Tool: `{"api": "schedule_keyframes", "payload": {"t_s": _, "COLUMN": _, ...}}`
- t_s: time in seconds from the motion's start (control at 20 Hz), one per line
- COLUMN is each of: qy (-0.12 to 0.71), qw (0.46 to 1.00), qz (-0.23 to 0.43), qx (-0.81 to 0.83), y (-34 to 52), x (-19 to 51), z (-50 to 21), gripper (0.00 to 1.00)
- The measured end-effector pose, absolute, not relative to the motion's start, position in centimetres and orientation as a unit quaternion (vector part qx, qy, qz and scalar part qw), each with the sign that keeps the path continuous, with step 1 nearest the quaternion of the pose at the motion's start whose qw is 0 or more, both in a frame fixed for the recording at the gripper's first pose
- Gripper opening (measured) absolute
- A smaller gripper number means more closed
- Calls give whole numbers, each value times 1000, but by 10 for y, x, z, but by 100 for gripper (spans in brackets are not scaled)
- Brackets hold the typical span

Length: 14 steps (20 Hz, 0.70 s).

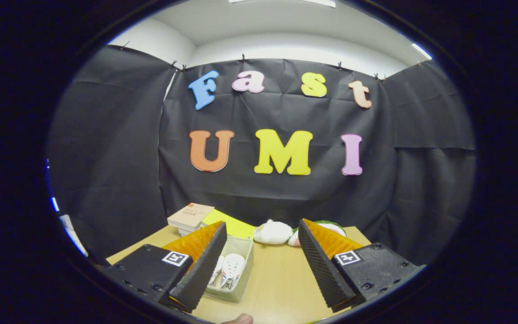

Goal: Open the storage box then place both shoes into the box .Put the left shoe in first, then the right shoe, with the right side of both shoes facing outward in a uniform manner.

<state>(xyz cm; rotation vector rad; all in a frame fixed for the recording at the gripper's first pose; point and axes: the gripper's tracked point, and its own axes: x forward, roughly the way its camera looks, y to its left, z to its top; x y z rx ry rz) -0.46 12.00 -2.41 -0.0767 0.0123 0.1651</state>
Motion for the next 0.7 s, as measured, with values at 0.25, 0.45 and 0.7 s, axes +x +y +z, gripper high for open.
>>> {"api": "schedule_keyframes", "payload": {"t_s": 0.25, "qy": 9, "qw": 995, "qz": 88, "qx": -53, "y": 104, "x": -38, "z": -23, "gripper": 100}}
{"api": "schedule_keyframes", "payload": {"t_s": 0.45, "qy": -2, "qw": 995, "qz": 78, "qx": -59, "y": 81, "x": -53, "z": -15, "gripper": 100}}
{"api": "schedule_keyframes", "payload": {"t_s": 0.7, "qy": 20, "qw": 997, "qz": 64, "qx": -38, "y": 49, "x": -49, "z": -22, "gripper": 100}}
